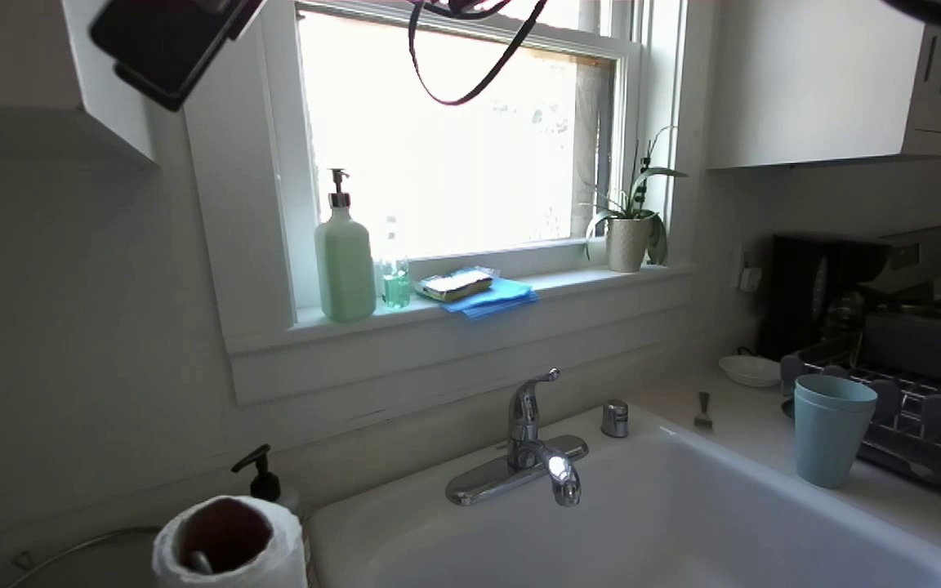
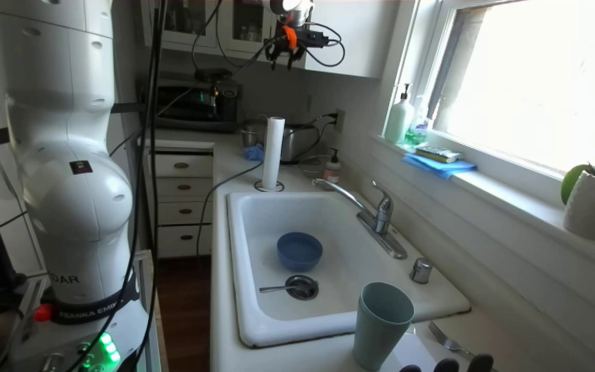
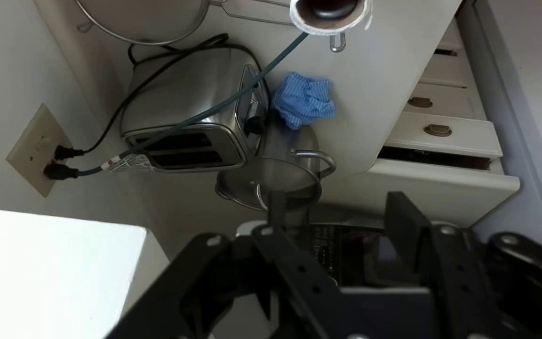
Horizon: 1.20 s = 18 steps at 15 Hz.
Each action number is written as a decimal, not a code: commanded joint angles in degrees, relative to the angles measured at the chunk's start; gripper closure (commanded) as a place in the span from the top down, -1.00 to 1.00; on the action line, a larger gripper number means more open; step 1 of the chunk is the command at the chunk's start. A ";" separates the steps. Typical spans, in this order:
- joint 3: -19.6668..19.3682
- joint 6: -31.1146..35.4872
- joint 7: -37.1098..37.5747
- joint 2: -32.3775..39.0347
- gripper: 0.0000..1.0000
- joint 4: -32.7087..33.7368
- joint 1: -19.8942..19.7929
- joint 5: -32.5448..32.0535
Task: Put the paper towel on the paper towel holder
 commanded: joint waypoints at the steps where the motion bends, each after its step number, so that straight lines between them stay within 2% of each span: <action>1: 0.16 -2.33 0.26 0.65 0.79 2.54 -0.21 -0.41; 2: 0.09 -2.76 0.56 0.38 0.95 2.57 -0.26 -0.59; 4: 0.02 -4.59 0.77 -0.56 1.00 2.21 -0.52 0.29; 13: -2.70 -11.07 4.26 -7.00 1.00 -5.36 -2.19 0.49; 18: -4.66 -9.76 4.84 -9.82 1.00 -10.56 -3.01 0.60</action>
